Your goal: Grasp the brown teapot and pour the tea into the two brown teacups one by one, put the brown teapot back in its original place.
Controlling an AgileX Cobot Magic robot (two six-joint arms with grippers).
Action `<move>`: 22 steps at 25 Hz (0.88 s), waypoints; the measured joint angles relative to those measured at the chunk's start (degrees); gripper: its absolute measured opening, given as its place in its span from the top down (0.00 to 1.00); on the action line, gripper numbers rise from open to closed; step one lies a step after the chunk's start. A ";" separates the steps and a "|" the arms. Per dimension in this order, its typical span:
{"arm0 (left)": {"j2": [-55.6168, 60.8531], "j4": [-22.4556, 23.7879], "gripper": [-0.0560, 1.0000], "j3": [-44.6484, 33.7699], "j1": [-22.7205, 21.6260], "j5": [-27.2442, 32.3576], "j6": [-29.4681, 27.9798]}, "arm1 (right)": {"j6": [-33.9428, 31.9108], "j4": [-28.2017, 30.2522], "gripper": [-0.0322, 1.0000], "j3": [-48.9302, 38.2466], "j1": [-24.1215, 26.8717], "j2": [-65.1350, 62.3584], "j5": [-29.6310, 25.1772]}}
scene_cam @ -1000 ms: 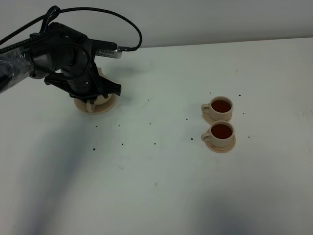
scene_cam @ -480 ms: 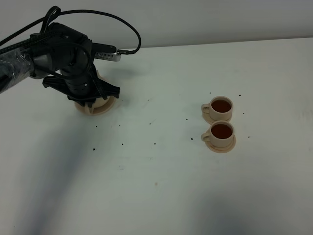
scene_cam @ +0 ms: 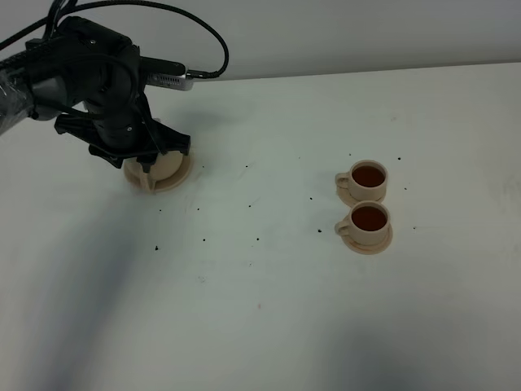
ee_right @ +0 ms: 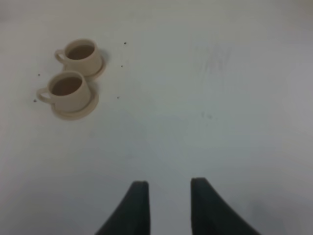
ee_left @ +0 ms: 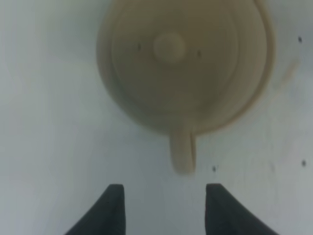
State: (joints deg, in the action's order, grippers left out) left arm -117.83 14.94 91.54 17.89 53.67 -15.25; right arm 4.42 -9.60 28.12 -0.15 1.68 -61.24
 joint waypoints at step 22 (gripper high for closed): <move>51.60 -11.75 0.54 -45.08 0.05 10.47 8.73 | 0.00 -0.05 0.74 0.00 0.00 0.00 0.00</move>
State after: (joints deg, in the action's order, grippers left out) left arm -66.23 3.19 46.46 17.95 64.14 -6.52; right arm 4.42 -9.64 28.12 -0.15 1.68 -61.24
